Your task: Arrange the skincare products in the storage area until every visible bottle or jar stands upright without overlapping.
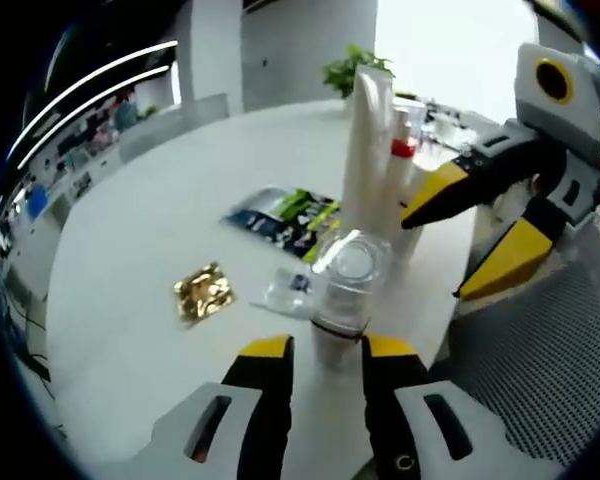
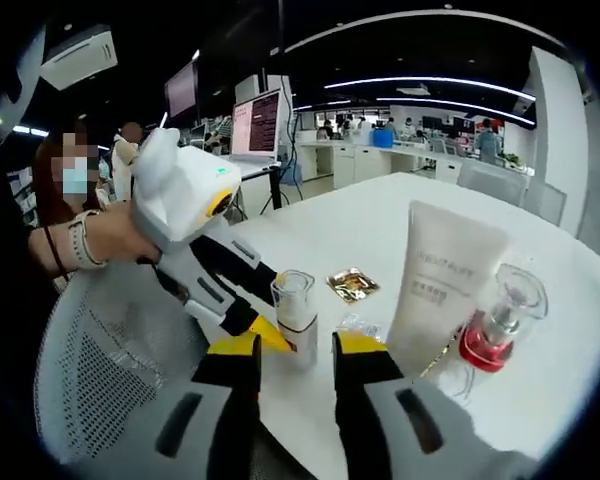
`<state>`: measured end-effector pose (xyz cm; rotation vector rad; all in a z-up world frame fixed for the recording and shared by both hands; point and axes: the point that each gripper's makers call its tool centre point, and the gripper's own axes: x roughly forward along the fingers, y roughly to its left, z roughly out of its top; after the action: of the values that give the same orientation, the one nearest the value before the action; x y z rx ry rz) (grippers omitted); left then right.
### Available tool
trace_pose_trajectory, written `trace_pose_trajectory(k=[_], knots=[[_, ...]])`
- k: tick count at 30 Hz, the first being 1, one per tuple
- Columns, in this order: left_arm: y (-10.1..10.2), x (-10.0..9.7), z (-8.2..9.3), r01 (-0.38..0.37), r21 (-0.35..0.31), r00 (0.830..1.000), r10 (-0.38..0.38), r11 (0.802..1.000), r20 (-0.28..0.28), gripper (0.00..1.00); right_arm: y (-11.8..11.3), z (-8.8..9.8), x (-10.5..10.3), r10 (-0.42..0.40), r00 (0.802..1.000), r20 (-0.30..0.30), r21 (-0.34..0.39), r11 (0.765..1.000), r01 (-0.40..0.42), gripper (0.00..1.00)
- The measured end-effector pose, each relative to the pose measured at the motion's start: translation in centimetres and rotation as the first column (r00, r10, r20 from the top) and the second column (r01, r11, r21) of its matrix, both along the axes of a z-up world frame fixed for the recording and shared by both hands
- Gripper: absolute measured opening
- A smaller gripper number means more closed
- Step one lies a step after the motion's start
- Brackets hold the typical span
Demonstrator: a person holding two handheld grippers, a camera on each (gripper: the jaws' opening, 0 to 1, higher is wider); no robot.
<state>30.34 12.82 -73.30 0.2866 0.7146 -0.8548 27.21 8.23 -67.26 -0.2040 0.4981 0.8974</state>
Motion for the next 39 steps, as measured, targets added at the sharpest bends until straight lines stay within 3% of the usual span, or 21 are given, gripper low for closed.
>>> trace_pose_trajectory(k=[15, 22, 29, 39], knots=[[-0.3, -0.4, -0.5, 0.034, 0.013, 0.999, -0.034, 0.999, -0.009, 0.15, -6.1, -1.9, -1.4, -0.052, 0.993, -0.102, -0.117, 0.992, 0.040, 0.21], [0.0, -0.3, -0.9, 0.023, 0.028, 1.000, -0.023, 0.999, -0.022, 0.14, -8.5, -3.6, -0.6, -0.101, 0.988, -0.114, -0.175, 0.981, 0.081, 0.21], [0.0, -0.4, -1.2, 0.029, 0.040, 0.999, -0.028, 0.999, -0.033, 0.12, -9.7, -4.9, 0.8, -0.133, 0.984, -0.120, -0.202, 0.974, 0.107, 0.22], [-1.4, -0.3, -1.4, 0.094, 0.057, 0.995, -0.093, 0.994, -0.026, 0.13, -9.7, -5.8, 1.8, -0.139, 0.981, -0.136, -0.194, 0.975, 0.112, 0.21]])
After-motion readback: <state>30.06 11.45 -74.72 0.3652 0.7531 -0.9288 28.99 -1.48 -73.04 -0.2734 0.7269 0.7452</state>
